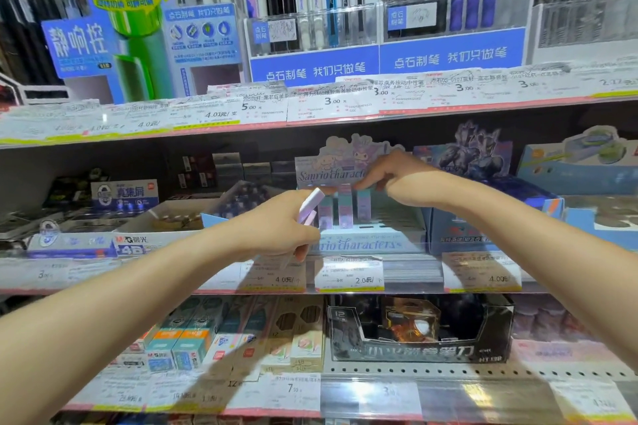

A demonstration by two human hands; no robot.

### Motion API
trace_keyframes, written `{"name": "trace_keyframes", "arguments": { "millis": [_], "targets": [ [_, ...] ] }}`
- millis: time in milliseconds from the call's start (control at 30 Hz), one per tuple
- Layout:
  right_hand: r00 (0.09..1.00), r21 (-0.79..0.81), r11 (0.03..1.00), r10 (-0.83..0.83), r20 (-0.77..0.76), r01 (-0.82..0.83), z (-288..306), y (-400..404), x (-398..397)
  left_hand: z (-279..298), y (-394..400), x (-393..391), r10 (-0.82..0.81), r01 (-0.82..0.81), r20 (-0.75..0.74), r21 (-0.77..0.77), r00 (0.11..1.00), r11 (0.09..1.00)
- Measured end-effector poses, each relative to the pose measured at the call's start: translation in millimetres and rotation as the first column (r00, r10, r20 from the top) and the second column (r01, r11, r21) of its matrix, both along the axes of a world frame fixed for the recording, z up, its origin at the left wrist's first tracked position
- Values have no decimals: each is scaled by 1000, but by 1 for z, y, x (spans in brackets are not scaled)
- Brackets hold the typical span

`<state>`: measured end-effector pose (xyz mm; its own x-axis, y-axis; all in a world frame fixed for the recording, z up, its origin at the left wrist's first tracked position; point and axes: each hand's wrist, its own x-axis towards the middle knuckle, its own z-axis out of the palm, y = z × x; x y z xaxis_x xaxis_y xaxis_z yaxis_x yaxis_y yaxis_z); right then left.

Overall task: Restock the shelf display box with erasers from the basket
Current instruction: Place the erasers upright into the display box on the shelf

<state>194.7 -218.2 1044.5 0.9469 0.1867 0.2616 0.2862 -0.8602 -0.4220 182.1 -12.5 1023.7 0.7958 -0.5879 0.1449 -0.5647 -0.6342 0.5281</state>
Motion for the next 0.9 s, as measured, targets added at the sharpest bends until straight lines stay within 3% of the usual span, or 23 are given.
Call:
{"name": "trace_keyframes", "arguments": {
  "millis": [67,133,200,267,400,600,900],
  "targets": [
    [999,2,1000,0,47,0,1,-1,-4,-3,-1,-3,12,-10,20,-115,1000,993],
    [985,137,990,-9,170,-15,3,2,-13,-4,-2,-6,3,-5,-7,-223,1000,975],
    [958,278,954,31,284,-113,3,8,-30,-3,-3,-10,-34,4,-90,-310,995,951],
    [951,343,912,130,281,-226,1,16,-48,-1,-6,-14,-128,45,-196,-381,972,923],
    [969,477,846,174,177,-239,-3,30,-69,0,-16,-21,-264,119,-321,-407,910,905],
    [986,588,791,129,105,-166,-8,31,-70,1,-31,-24,-247,108,-313,-401,917,909],
    [974,624,772,-27,223,-122,-5,4,-62,-5,-37,-16,-170,13,-300,-462,939,887]
  ]
}}
